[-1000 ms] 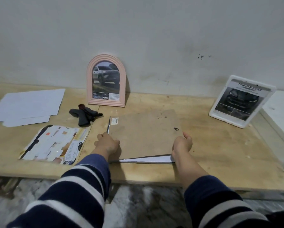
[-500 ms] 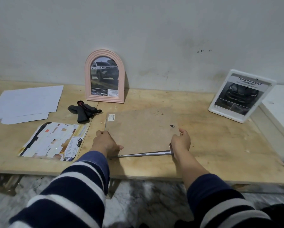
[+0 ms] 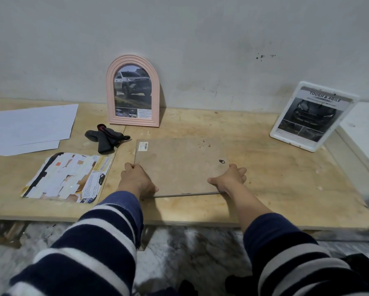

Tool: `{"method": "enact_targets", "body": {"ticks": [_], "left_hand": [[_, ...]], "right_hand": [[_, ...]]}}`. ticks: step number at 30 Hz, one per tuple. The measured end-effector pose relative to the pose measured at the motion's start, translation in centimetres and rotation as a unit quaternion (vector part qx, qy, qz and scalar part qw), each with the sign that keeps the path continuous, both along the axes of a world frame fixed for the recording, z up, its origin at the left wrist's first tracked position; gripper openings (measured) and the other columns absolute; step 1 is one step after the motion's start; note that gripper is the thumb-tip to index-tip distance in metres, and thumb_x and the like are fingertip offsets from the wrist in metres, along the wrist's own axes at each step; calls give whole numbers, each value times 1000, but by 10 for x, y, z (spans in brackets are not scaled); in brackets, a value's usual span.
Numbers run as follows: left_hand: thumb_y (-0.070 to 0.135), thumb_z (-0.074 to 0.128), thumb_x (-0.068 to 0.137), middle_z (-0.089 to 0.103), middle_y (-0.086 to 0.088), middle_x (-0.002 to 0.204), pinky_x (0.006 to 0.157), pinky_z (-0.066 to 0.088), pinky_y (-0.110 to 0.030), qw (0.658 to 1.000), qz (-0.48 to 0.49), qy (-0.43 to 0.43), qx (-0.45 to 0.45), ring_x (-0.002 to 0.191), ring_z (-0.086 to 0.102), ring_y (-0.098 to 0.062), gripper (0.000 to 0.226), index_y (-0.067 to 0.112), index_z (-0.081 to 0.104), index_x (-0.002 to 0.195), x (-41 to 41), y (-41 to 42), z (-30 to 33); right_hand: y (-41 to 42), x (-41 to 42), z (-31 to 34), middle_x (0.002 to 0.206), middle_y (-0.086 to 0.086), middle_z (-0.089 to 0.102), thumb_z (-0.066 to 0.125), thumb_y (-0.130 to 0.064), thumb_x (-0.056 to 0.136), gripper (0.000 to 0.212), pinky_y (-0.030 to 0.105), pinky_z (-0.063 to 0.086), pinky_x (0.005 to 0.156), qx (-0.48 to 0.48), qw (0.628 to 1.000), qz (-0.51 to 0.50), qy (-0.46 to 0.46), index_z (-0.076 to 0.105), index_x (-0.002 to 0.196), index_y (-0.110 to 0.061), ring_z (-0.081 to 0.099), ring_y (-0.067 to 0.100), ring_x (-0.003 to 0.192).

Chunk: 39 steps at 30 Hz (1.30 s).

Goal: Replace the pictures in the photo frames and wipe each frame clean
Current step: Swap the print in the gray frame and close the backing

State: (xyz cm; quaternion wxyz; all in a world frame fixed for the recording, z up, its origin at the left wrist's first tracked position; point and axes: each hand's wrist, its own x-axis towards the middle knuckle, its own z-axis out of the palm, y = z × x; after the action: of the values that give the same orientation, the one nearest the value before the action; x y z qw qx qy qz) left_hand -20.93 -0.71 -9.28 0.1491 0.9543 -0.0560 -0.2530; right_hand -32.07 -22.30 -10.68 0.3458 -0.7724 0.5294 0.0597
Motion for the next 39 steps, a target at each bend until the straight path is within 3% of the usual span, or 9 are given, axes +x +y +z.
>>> {"method": "enact_targets", "body": {"ticks": [5,9,13,16,18,21,25,34,39], "left_hand": [[26,76,69,24,-9,132,101,42,-39,999,-12,-11,51,119,37,-30,78,10,34,133,0,-9,0],[24,72,65,21,-9,133,99,40,-42,997,-4,3,73,121,32,-32,83,11,31,136,-3,-18,0],[28,70,65,17,-14,140,103,35,-43,994,-9,17,107,126,27,-33,102,7,14,147,-8,-28,4],[24,69,65,-5,-12,153,110,25,-50,994,-53,2,100,139,10,-36,109,13,3,151,-9,-36,6],[20,69,69,-20,-9,156,116,16,-54,992,-88,9,85,145,-3,-37,110,20,-3,152,-9,-40,8],[27,66,75,-14,-10,157,116,19,-56,990,-107,35,89,145,0,-38,101,20,2,153,-12,-48,8],[57,70,72,-1,-9,157,114,23,-55,991,-96,26,93,144,5,-38,111,21,2,152,-17,-55,-2],[60,77,66,-2,-8,156,111,26,-58,988,-115,18,97,143,2,-40,126,21,-4,153,-14,-53,-5],[58,79,65,5,-9,153,108,31,-57,987,-120,5,106,140,9,-40,124,20,0,153,-16,-55,-6]], "right_hand": [[1,2,-3,142,9,23,81,-35,73,92,41,37,104,-24,1000,6,9,27,143,-11,27,29,133],[4,0,-6,143,9,21,82,-31,72,102,43,34,106,-30,999,10,-21,15,149,-19,26,30,133],[15,2,-6,134,5,33,74,-28,78,68,38,37,103,-139,976,163,-37,42,138,-27,32,26,126],[27,6,-11,118,0,48,74,-30,79,38,32,40,97,-62,964,240,-95,63,114,-25,39,21,121],[30,7,-14,100,-6,49,78,-27,75,30,27,43,84,-10,960,252,-120,67,103,-24,49,17,108],[28,10,-13,89,-11,46,83,-28,69,32,25,40,75,13,957,266,-114,63,94,-28,50,15,95],[28,14,-13,107,-2,52,86,-37,65,42,33,46,86,-1,952,296,-80,56,95,-32,49,19,109],[21,20,-9,109,-1,40,81,-37,72,43,37,39,98,18,937,350,-14,48,98,-30,35,24,120],[21,24,-10,109,-1,42,82,-36,70,47,35,41,89,12,938,346,-11,46,98,-25,38,22,113]]}}
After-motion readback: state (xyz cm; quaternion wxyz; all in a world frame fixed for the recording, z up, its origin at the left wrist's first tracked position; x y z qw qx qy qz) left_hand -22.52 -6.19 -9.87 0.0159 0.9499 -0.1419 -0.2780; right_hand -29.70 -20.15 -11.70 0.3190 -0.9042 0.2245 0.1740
